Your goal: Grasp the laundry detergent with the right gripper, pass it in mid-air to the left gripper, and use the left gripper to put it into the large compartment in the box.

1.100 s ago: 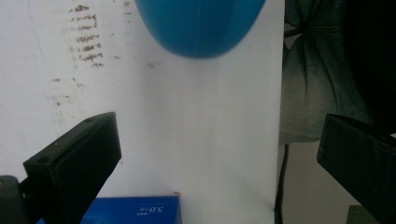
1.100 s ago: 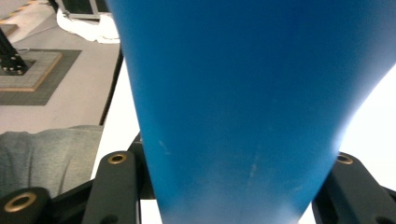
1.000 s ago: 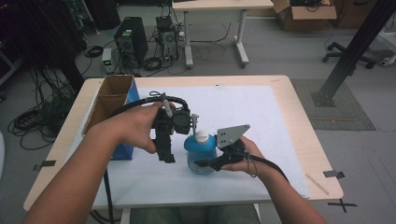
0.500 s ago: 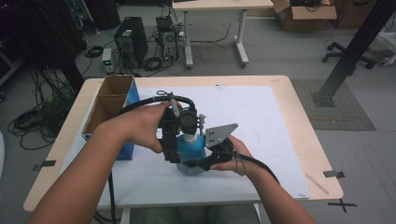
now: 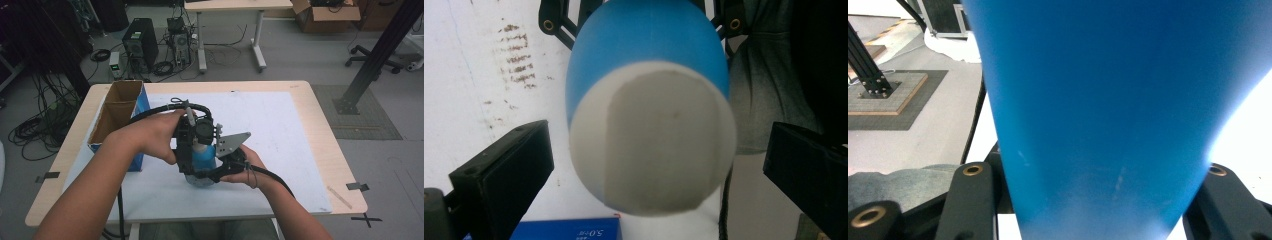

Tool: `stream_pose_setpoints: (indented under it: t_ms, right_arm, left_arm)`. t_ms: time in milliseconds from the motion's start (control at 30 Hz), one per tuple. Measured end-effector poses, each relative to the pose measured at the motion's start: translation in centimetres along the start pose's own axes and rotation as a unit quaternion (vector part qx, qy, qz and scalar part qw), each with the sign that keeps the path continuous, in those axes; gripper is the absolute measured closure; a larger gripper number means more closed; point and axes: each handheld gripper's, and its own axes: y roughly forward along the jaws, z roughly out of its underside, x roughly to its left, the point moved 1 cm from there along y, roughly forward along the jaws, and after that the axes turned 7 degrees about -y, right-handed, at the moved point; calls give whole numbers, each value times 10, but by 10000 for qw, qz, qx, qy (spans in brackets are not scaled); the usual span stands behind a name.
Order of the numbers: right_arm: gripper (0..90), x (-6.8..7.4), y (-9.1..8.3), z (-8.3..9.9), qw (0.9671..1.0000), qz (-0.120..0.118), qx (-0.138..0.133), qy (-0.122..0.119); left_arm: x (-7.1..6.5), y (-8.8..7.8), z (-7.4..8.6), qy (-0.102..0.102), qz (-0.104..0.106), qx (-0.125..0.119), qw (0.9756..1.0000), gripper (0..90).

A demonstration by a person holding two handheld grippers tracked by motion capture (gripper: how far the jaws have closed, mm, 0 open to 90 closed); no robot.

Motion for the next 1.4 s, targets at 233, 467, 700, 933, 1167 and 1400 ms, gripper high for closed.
stream_pose_setpoints:
  t_ms: [233,467,700,933,1167,1400]
  right_arm:
    - [456,0,1,-2,10000,11,-15,-21]
    - [455,1,4,-5,10000,-7,-36,8]
    - [455,1,5,-8,10000,-8,-69,15]
    - [455,0,6,-9,10000,18,-78,13]
    - [454,0,7,-9,10000,19,-70,9]
    - [455,0,8,-10,9999,73,-73,-26]
  left_arm:
    - [-1,1,-1,11,-5,5,10000,2]
    - [-1,1,-2,14,-27,-4,10000,2]
    - [-1,3,-2,9,-38,-10,10000,2]
    - [-1,3,-1,-3,-37,5,10000,5]
    - [-1,3,0,24,-149,-9,9999,56]
    - [-1,3,0,9,-213,-2,9998,93]
